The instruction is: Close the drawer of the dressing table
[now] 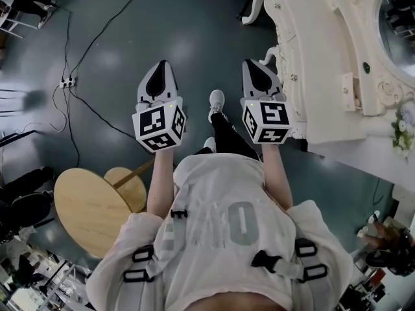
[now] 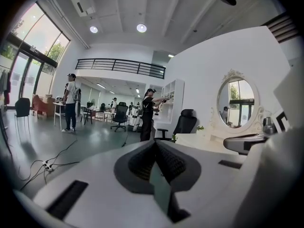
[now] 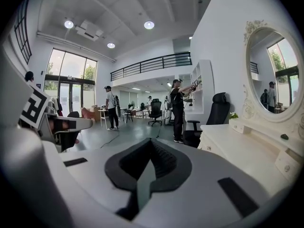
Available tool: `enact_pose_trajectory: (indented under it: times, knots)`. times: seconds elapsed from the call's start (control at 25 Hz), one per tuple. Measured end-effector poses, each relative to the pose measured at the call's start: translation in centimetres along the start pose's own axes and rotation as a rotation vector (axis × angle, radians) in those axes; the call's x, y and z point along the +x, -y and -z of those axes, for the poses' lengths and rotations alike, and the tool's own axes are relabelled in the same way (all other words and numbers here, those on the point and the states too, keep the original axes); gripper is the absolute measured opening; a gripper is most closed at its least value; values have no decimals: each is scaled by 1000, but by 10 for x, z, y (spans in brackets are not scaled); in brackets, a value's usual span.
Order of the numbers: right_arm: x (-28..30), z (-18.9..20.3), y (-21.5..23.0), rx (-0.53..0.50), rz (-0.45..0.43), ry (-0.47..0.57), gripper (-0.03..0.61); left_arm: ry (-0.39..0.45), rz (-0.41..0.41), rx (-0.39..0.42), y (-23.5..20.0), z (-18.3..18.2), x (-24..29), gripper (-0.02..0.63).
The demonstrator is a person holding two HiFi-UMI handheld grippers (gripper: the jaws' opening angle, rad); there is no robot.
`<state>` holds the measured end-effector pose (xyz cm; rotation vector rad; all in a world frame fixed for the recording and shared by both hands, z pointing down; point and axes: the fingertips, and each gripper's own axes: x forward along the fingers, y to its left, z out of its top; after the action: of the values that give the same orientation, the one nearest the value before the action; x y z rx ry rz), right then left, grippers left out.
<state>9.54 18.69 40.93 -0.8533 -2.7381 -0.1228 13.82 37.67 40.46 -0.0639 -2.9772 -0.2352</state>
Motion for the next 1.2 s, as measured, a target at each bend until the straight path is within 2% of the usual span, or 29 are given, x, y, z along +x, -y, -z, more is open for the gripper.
enact_pose_trajectory:
  times: [0.32, 0.68, 0.92, 1.2]
  knots:
    - [70, -20, 32, -30, -45, 11, 8, 7, 17, -13, 11, -6, 79, 18]
    - [169, -59, 95, -6, -39, 24, 9, 32, 87, 10, 32, -45, 207, 18]
    - [204, -72, 166, 46, 51, 39, 9, 47, 182, 45, 70, -66, 289, 18]
    - [180, -73, 250, 123, 248, 64, 9, 48, 365, 94, 151, -79, 342, 18]
